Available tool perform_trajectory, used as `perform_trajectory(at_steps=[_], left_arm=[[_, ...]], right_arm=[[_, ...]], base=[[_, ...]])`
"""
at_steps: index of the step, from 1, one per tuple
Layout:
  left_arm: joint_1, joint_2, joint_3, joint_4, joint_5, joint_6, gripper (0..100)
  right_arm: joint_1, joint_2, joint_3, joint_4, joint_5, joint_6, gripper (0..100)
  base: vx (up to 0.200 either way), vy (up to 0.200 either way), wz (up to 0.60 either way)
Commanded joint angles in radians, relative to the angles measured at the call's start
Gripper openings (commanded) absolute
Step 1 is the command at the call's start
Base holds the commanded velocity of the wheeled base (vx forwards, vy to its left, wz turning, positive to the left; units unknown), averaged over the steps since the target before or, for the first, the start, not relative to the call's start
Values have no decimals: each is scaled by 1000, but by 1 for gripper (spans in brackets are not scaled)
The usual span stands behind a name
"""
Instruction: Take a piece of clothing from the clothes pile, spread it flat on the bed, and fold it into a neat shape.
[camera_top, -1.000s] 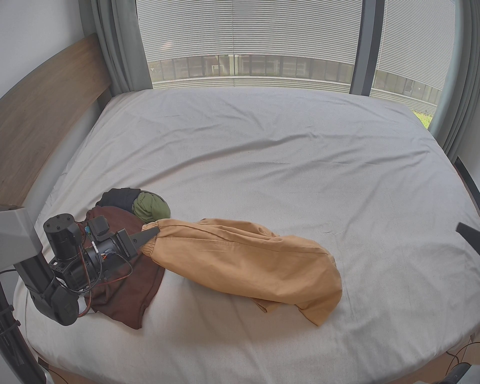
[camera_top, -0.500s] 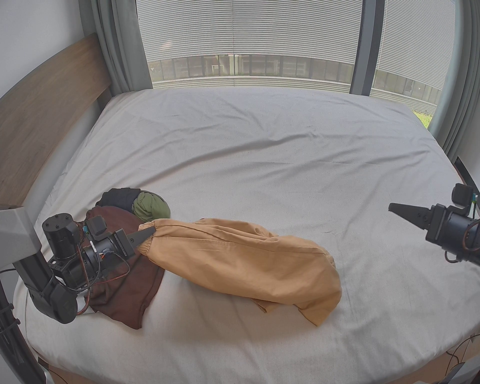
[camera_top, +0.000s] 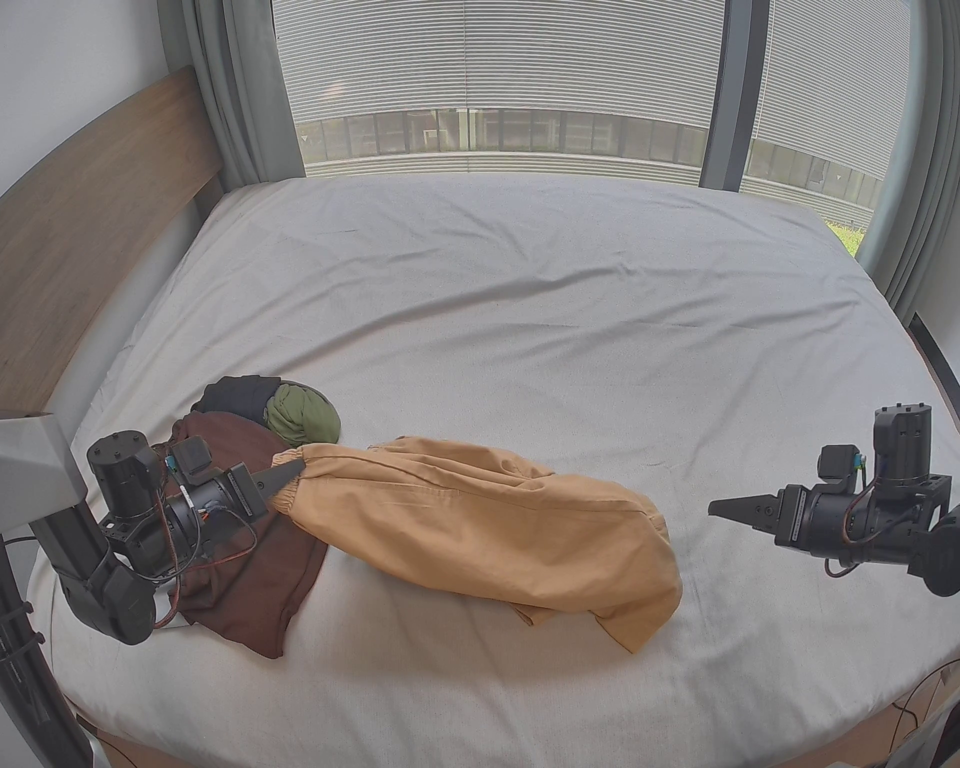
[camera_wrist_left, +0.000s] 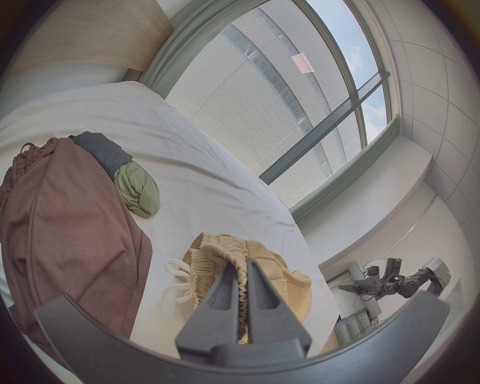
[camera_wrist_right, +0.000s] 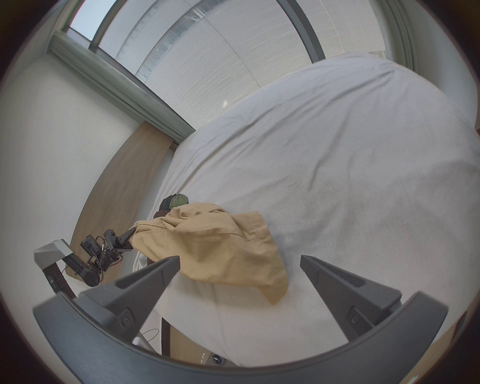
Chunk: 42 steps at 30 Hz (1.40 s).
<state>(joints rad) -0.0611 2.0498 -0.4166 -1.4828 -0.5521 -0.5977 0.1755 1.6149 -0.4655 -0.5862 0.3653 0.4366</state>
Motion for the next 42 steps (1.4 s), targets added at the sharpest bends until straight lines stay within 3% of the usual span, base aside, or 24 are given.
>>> perform_trajectory(at_steps=[1, 13, 23, 28, 42], left_arm=[[-13, 7, 5, -5, 0, -1, 0], [-46, 6, 15, -10, 0, -2, 0], [-37, 7, 4, -10, 0, -2, 0], [-37, 7, 2, -10, 0, -2, 0], [-45, 6, 2, -11, -2, -4, 0]], right_arm=[[-33, 137, 21, -53, 26, 27, 100], [-53, 395, 24, -287, 159, 110, 100], [-56, 563, 22, -481, 165, 174, 100], [-47, 589, 24, -523, 201, 218, 100], [-28, 654, 16, -616, 204, 294, 100]], base=[[0, 0, 0], [0, 0, 0], [0, 0, 0], [0, 0, 0], [0, 0, 0]])
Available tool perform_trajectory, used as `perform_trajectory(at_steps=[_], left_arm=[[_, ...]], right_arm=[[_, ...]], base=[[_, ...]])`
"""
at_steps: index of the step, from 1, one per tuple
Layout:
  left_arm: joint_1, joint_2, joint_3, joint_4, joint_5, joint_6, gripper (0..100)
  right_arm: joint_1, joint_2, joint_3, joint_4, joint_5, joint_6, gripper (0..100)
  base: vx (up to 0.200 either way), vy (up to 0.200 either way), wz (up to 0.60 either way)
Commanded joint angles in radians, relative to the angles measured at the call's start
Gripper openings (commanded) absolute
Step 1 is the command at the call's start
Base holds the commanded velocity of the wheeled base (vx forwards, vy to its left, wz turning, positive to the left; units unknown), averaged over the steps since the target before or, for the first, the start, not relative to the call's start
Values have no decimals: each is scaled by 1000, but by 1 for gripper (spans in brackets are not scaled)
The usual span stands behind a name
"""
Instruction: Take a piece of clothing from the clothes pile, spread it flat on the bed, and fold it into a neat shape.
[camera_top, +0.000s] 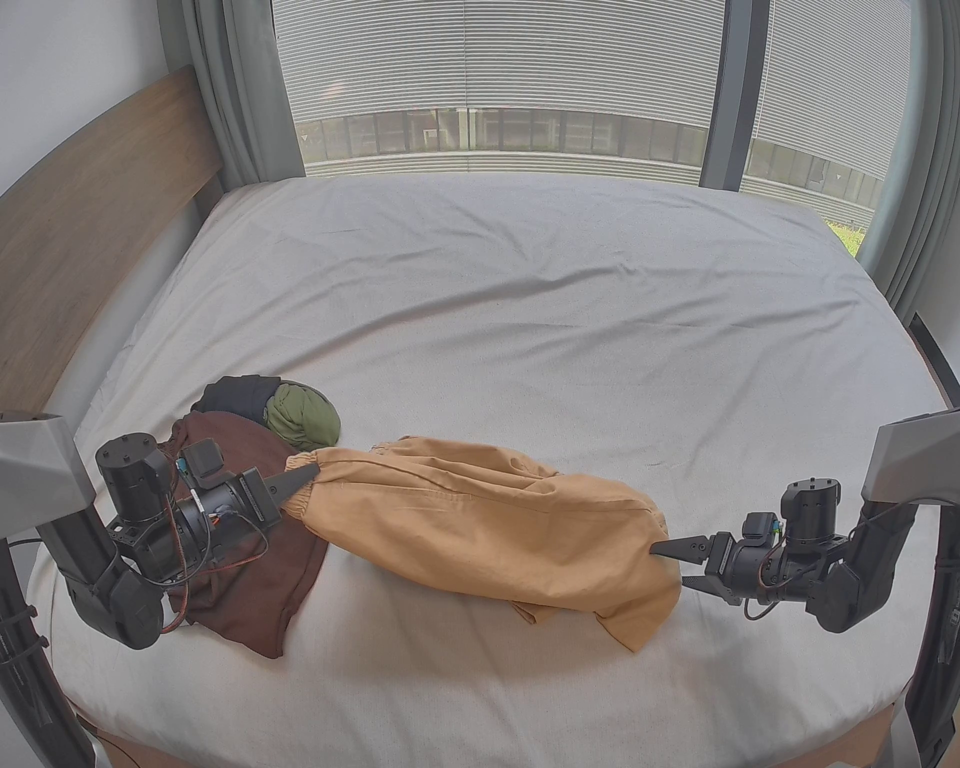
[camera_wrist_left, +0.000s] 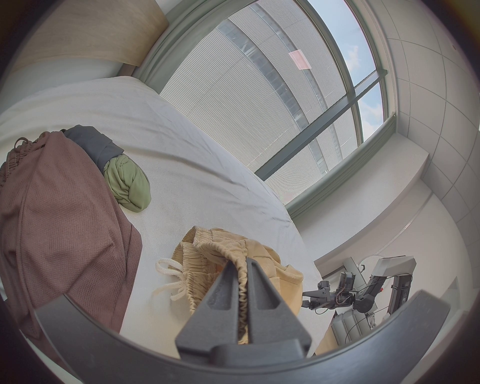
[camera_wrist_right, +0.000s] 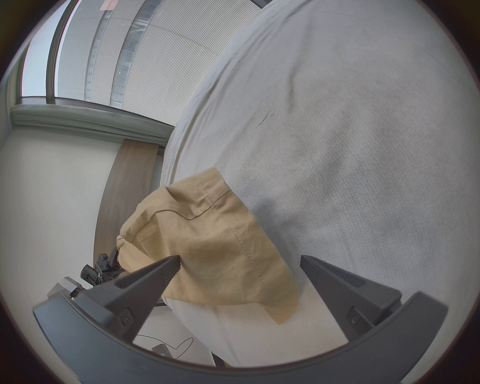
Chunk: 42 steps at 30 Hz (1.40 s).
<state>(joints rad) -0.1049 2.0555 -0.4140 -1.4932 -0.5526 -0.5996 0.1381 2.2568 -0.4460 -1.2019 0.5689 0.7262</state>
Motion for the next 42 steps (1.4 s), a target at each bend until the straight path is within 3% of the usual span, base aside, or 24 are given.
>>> perform_trajectory(at_steps=[1, 9, 17, 18, 23, 35, 42], left_arm=[[-1, 2, 0, -1, -1, 0, 0], [-2, 3, 0, -1, -1, -2, 0], [-1, 37, -2, -19, -1, -2, 0], [1, 41, -2, -24, -1, -2, 0], [2, 67, -2, -47, 0, -2, 0], [-6, 58, 14, -45, 0, -2, 0], [-32, 58, 26, -45, 3, 0, 0]], right_arm=[[14, 13, -3, -1, 0, 7, 100], [37, 33, 0, -24, 5, 12, 100], [35, 72, 73, -303, 17, 91, 100], [35, 70, 85, -326, 26, 104, 0], [35, 27, 112, -340, 69, 111, 0], [98, -169, 161, -340, 71, 110, 0], [244, -229, 222, -338, 69, 105, 0]], base=[[0, 0, 0], [0, 0, 0], [0, 0, 0], [0, 0, 0], [0, 0, 0], [0, 0, 0], [0, 0, 0]])
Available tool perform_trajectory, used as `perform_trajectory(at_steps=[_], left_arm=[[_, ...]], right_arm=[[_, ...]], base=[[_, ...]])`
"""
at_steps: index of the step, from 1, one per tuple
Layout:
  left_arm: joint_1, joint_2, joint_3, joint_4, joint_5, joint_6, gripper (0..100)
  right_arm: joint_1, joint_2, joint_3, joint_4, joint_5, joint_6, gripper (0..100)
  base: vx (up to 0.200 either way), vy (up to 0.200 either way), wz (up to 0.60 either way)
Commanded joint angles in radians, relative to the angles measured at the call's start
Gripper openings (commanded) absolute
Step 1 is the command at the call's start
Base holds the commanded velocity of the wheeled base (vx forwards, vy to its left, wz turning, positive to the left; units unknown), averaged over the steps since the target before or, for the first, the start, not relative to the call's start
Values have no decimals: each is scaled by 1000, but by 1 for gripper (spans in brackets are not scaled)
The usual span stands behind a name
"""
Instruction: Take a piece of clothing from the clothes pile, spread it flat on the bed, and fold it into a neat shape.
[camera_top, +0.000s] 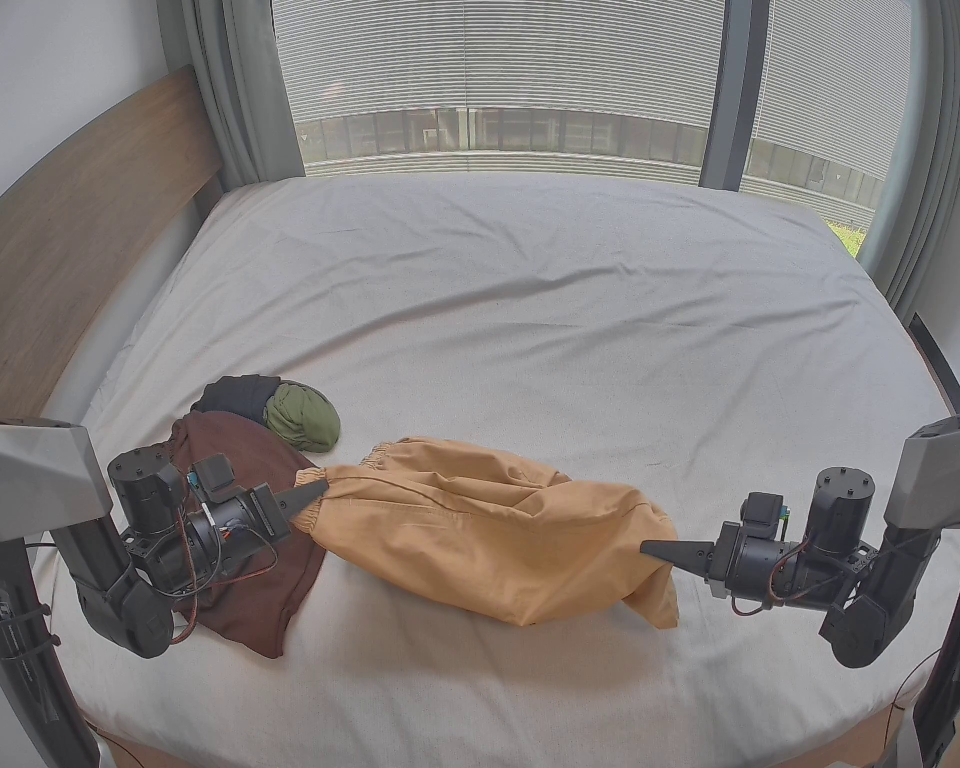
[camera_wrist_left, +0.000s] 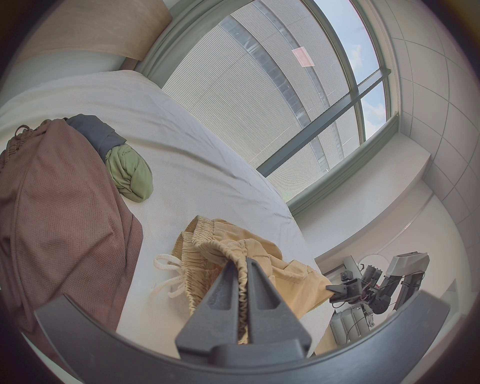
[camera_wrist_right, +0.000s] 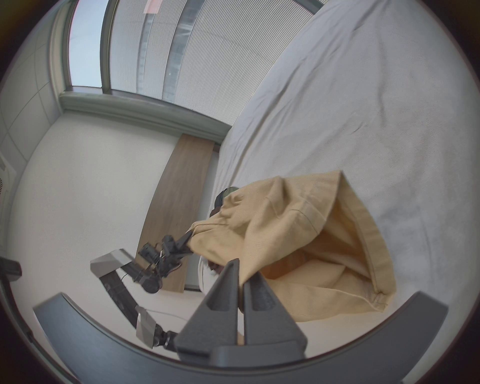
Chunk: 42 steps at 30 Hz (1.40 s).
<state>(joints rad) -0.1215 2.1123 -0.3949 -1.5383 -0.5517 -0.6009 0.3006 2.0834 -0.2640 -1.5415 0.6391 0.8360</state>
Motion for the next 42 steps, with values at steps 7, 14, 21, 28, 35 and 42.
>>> perform_trajectory(at_steps=[7, 14, 21, 28, 35, 42], left_arm=[[-12, 5, 2, 0, 7, 1, 0], [-4, 8, -2, 0, 7, 1, 0], [5, 12, -7, -2, 7, 1, 0], [5, 12, -5, -2, 7, 1, 0], [5, 12, -5, -3, 7, 1, 0], [5, 12, -5, -3, 7, 1, 0]], right_arm=[[103, 118, 74, 0, -1, -115, 0], [101, 187, 94, 0, -1, -173, 0], [68, 204, 62, -2, -10, -172, 100], [-14, 248, -11, -2, -13, -172, 100], [-32, 276, -67, -3, -16, -169, 100], [-14, 218, -77, -5, -19, -164, 100]], base=[[0, 0, 0], [0, 0, 0], [0, 0, 0], [0, 0, 0], [0, 0, 0], [0, 0, 0]])
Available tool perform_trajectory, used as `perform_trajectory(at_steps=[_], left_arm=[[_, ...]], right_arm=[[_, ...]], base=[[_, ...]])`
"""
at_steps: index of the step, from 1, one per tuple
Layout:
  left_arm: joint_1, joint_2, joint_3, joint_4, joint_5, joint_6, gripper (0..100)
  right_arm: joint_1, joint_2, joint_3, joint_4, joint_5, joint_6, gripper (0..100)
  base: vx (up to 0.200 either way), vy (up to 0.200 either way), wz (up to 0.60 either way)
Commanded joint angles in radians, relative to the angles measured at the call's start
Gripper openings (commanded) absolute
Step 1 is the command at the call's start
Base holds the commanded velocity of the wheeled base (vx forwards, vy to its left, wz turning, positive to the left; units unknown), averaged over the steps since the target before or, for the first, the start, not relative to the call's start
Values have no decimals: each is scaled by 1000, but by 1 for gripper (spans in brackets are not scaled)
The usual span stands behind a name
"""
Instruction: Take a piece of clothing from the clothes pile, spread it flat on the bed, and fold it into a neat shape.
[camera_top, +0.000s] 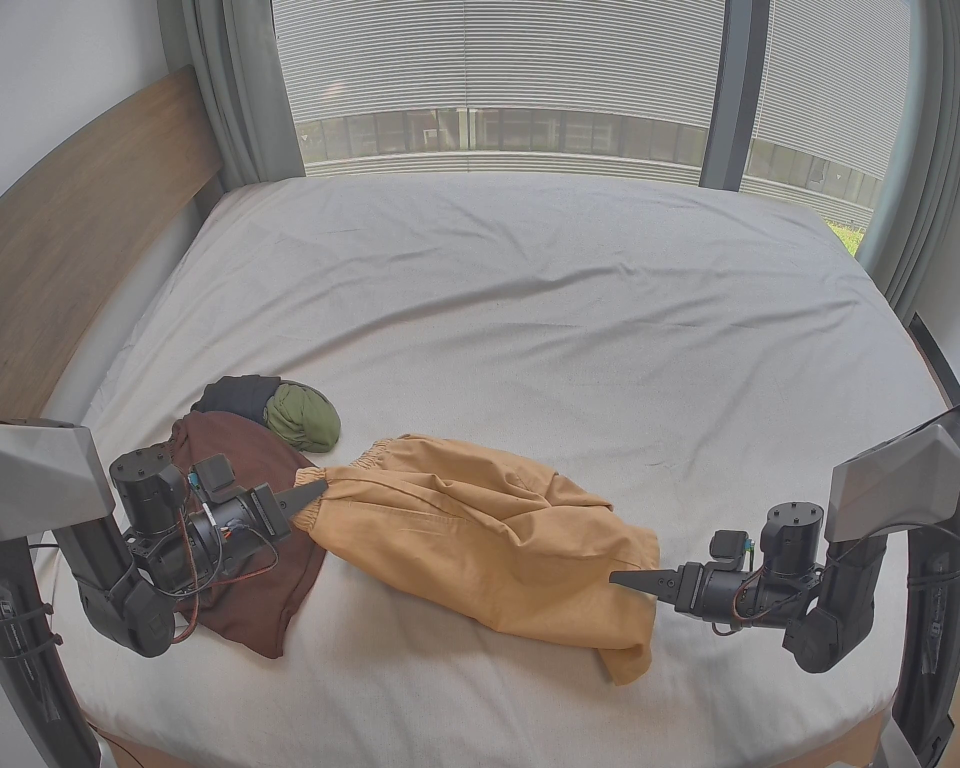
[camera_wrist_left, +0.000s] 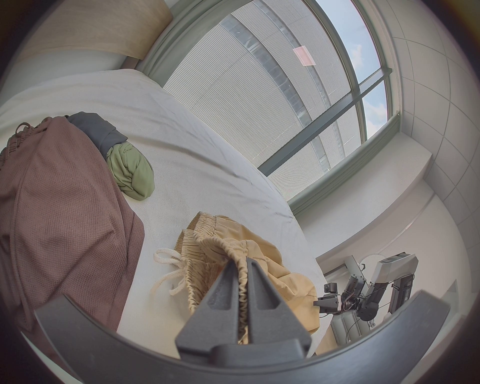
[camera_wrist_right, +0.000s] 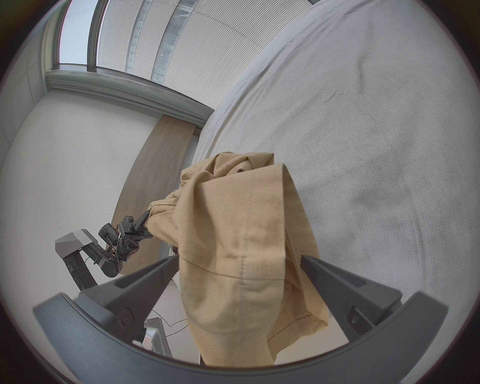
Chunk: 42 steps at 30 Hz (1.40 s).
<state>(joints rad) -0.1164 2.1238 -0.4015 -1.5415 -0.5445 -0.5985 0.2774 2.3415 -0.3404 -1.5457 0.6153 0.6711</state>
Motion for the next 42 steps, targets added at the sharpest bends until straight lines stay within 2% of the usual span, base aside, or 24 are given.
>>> perform_trajectory(at_steps=[1, 16, 19, 35, 36, 42], left_arm=[[0, 1, 0, 0, 0, -1, 0], [0, 19, -8, 0, 1, 0, 0], [0, 19, -10, 0, 1, 0, 0], [1, 18, -16, 0, 0, 0, 0], [1, 18, -16, 0, 0, 0, 0], [1, 22, -20, 0, 0, 0, 0]], right_arm=[[17, -57, 3, -1, 6, 2, 100], [48, -211, 52, 1, 29, 8, 100], [49, -205, 57, 1, 58, 8, 100], [49, -120, 47, -2, 69, 8, 100], [49, -120, 47, -2, 73, 8, 0], [46, -123, 49, -2, 83, 8, 0]], base=[[0, 0, 0], [0, 0, 0], [0, 0, 0], [0, 0, 0], [0, 0, 0], [0, 0, 0]])
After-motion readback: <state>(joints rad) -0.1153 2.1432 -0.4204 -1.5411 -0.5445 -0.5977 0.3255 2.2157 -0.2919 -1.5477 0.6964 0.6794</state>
